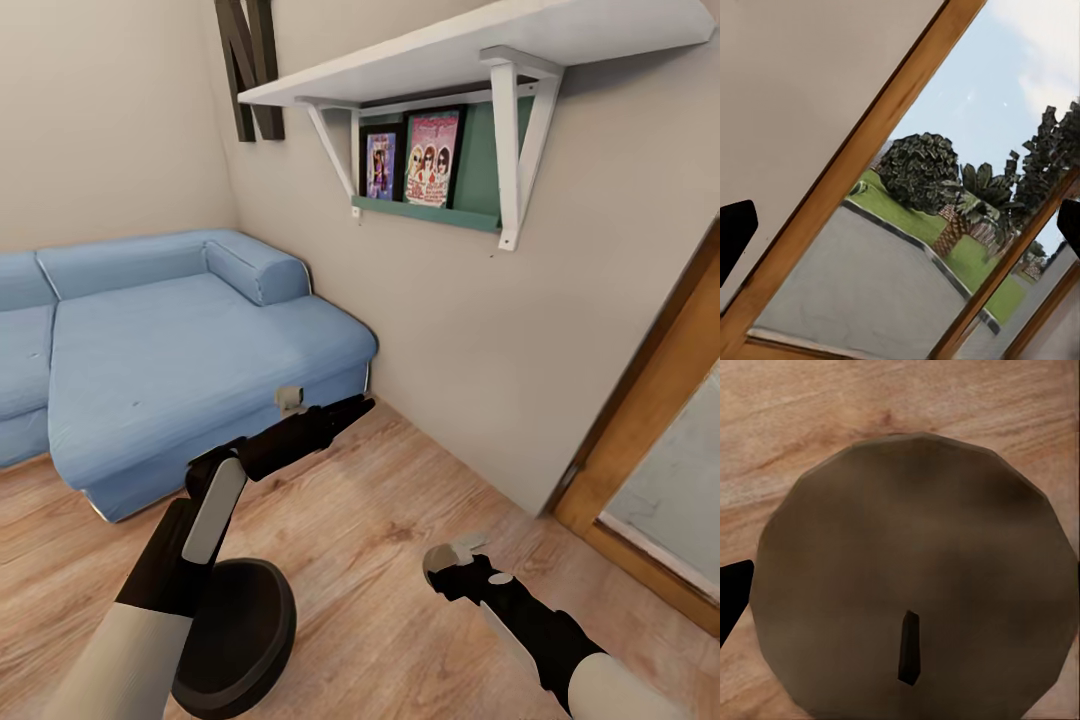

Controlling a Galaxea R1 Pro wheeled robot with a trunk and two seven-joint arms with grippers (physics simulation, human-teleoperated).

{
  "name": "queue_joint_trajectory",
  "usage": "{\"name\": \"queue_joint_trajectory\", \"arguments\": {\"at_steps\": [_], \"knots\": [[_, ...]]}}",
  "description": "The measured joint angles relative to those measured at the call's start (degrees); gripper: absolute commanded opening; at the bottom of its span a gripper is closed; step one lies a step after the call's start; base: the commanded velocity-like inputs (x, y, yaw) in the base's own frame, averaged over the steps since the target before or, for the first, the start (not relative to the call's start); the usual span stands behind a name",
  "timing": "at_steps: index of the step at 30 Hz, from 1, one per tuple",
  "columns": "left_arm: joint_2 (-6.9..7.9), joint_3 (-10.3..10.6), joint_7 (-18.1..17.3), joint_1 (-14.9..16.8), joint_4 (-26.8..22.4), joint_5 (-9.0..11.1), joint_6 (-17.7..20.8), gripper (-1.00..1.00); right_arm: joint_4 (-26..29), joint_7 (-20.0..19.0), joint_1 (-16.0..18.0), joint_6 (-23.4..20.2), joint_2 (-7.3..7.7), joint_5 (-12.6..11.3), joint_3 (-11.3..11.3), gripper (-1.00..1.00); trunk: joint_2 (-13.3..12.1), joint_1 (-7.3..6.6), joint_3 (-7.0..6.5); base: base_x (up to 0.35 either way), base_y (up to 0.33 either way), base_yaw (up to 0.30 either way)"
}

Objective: Place each of the two pumpkins and all three candles from the living room inside a cabinet in the living room (use any cabinet), then make sure every cabinet is closed, and position the cauldron so it is next to a table in the living room.

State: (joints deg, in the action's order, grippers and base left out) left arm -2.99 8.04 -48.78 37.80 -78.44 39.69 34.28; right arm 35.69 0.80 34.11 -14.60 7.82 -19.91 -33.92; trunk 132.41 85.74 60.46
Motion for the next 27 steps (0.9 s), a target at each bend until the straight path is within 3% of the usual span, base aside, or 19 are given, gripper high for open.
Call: {"name": "queue_joint_trajectory", "arguments": {"at_steps": [13,18,23,27], "knots": [[-0.15,0.0,0.9,0.0,0.0,0.0,0.0,1.00,0.0,0.0,0.0,0.0,0.00,0.0,0.0,-1.00,-5.2,-2.85,-3.22,0.000,0.000,-0.209],[-0.19,0.0,5.3,0.0,0.4,-0.1,0.0,1.00,-0.1,0.1,0.0,0.0,-0.03,-0.1,0.0,-1.00,-7.2,-3.95,-4.45,0.000,0.000,-0.209],[0.19,0.1,12.2,0.0,0.4,-0.1,0.4,1.00,-2.1,0.1,0.0,0.1,-0.07,0.0,0.2,-1.00,-9.2,-5.05,-5.68,0.000,0.000,-0.209],[2.37,0.2,13.1,0.0,0.8,-0.1,3.3,1.00,-3.8,0.1,-0.1,0.4,-0.20,0.0,0.3,-1.00,-10.8,-5.93,-6.68,0.000,0.000,-0.209]]}}
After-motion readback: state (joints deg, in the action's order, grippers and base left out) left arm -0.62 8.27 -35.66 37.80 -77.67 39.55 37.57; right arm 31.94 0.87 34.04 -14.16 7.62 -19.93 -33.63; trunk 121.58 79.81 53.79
